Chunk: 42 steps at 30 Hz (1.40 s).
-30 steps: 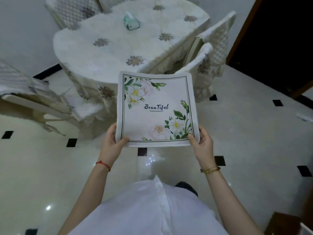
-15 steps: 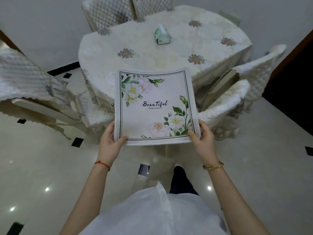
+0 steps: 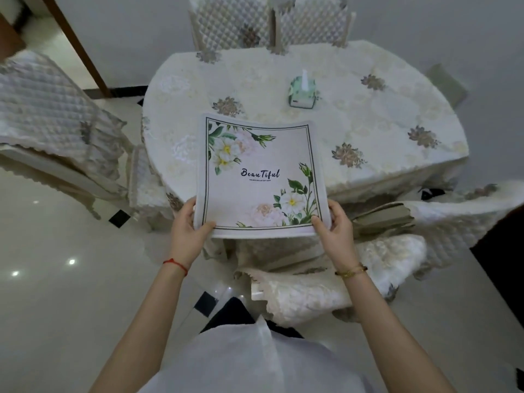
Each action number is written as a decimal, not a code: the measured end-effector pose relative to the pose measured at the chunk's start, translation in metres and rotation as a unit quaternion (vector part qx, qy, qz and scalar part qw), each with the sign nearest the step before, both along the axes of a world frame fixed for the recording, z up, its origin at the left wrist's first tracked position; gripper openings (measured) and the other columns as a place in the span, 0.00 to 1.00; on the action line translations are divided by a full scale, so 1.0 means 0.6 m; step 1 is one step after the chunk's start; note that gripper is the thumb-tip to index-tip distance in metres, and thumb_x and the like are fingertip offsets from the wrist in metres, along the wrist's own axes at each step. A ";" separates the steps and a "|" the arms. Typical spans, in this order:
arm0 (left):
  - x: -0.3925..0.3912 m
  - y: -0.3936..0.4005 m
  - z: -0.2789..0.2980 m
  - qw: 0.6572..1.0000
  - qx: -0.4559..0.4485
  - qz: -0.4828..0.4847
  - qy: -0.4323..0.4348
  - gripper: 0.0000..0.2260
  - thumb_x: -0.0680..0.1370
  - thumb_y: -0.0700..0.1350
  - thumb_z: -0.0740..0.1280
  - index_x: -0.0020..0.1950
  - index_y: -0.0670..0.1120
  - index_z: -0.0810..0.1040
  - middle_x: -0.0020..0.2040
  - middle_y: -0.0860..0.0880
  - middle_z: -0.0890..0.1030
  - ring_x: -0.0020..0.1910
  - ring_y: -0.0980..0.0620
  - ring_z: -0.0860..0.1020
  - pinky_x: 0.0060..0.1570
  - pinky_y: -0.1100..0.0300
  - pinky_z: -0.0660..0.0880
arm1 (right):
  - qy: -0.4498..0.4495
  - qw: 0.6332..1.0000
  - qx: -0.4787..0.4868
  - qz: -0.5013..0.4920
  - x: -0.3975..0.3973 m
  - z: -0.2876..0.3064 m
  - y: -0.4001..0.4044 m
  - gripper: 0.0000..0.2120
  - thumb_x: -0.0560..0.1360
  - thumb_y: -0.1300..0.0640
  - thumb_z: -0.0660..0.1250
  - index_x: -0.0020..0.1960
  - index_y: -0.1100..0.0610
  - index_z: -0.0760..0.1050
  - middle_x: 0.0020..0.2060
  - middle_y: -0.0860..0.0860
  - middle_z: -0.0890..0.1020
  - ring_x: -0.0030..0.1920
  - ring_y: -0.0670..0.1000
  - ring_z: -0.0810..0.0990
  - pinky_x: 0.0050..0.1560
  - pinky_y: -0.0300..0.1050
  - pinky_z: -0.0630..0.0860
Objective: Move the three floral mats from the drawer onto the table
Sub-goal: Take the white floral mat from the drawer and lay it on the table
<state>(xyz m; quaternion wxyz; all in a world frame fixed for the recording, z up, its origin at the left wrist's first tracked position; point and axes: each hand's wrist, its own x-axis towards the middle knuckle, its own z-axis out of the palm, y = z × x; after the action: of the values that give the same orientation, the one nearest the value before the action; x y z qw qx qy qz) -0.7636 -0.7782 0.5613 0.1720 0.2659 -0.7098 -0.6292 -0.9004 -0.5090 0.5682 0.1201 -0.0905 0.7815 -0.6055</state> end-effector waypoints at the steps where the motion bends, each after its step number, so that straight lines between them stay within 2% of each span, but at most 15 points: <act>1: -0.016 -0.002 -0.004 1.000 -0.006 0.004 -0.005 0.25 0.73 0.30 0.68 0.60 0.56 0.73 0.55 0.54 0.81 0.53 0.58 0.81 0.54 0.63 0.78 | -0.005 1.000 0.006 0.001 -0.022 -0.006 -0.006 0.18 0.76 0.64 0.67 0.65 0.58 0.71 0.54 0.53 0.82 0.53 0.51 0.82 0.56 0.48 0.79; 7: -0.121 -0.030 -0.029 0.999 0.004 0.022 -0.037 0.23 0.74 0.30 0.67 0.63 0.51 0.71 0.55 0.50 0.80 0.54 0.54 0.80 0.59 0.54 0.76 | -0.019 0.999 0.041 0.019 -0.146 -0.036 -0.055 0.17 0.75 0.65 0.67 0.62 0.54 0.72 0.53 0.48 0.81 0.50 0.44 0.82 0.57 0.46 0.79; 13: -0.229 -0.068 -0.050 0.997 -0.006 0.033 -0.070 0.22 0.74 0.32 0.67 0.66 0.45 0.71 0.58 0.47 0.79 0.56 0.49 0.79 0.62 0.49 0.75 | -0.034 0.996 0.076 0.012 -0.257 -0.061 -0.110 0.19 0.76 0.65 0.67 0.65 0.60 0.70 0.55 0.56 0.81 0.50 0.51 0.81 0.58 0.52 0.78; 17: -0.292 -0.082 -0.068 0.995 -0.001 0.030 -0.090 0.22 0.74 0.32 0.67 0.67 0.45 0.71 0.60 0.46 0.79 0.57 0.48 0.79 0.62 0.47 0.75 | -0.038 0.994 0.099 0.011 -0.318 -0.078 -0.133 0.16 0.75 0.65 0.66 0.63 0.60 0.72 0.51 0.55 0.82 0.46 0.51 0.80 0.55 0.53 0.79; 21: -0.341 -0.082 -0.098 0.991 0.018 0.043 -0.123 0.25 0.75 0.34 0.67 0.71 0.44 0.67 0.67 0.43 0.75 0.65 0.44 0.74 0.66 0.45 0.71 | -0.033 0.992 0.118 0.017 -0.371 -0.100 -0.140 0.13 0.75 0.66 0.66 0.59 0.60 0.74 0.46 0.54 0.82 0.43 0.51 0.80 0.50 0.52 0.79; 23: -0.361 -0.074 -0.114 0.990 0.020 0.049 -0.134 0.25 0.75 0.34 0.67 0.72 0.44 0.67 0.68 0.43 0.74 0.66 0.43 0.73 0.67 0.45 0.70 | -0.033 0.991 0.126 0.023 -0.395 -0.113 -0.137 0.13 0.75 0.66 0.65 0.60 0.61 0.73 0.47 0.55 0.82 0.45 0.51 0.80 0.52 0.53 0.79; 27: -0.392 -0.053 -0.142 0.988 0.026 0.068 -0.136 0.24 0.75 0.33 0.67 0.70 0.44 0.69 0.64 0.44 0.77 0.63 0.46 0.76 0.66 0.45 0.72 | -0.049 0.989 0.133 0.047 -0.443 -0.142 -0.125 0.17 0.76 0.65 0.65 0.64 0.62 0.71 0.55 0.58 0.81 0.55 0.57 0.80 0.60 0.58 0.76; 32: -0.418 -0.020 -0.170 0.987 0.010 0.084 -0.137 0.23 0.73 0.32 0.67 0.68 0.44 0.71 0.60 0.44 0.80 0.58 0.47 0.79 0.62 0.46 0.75 | -0.031 0.987 0.144 0.067 -0.478 -0.175 -0.097 0.15 0.75 0.65 0.66 0.62 0.61 0.72 0.52 0.55 0.81 0.51 0.54 0.80 0.58 0.58 0.77; 36: -0.418 0.000 -0.189 0.985 0.000 0.100 -0.139 0.24 0.73 0.32 0.68 0.68 0.43 0.70 0.62 0.44 0.79 0.59 0.47 0.79 0.63 0.46 0.74 | -0.036 0.985 0.141 0.088 -0.491 -0.195 -0.074 0.17 0.76 0.63 0.66 0.64 0.61 0.71 0.56 0.55 0.80 0.56 0.54 0.79 0.61 0.57 0.76; 42: -0.409 0.017 -0.193 0.981 -0.024 0.110 -0.157 0.26 0.73 0.34 0.69 0.70 0.45 0.70 0.60 0.46 0.80 0.55 0.49 0.79 0.61 0.49 0.75 | -0.027 0.982 0.144 0.115 -0.495 -0.206 -0.056 0.16 0.75 0.61 0.67 0.62 0.59 0.72 0.54 0.54 0.81 0.54 0.53 0.80 0.59 0.56 0.77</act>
<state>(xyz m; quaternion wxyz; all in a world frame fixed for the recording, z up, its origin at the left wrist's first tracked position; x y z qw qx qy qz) -1.0090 -0.7679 0.4456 0.1332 0.4340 -0.7089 -0.5398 -1.1973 -0.5424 0.4448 0.2217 -0.1450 0.8415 -0.4708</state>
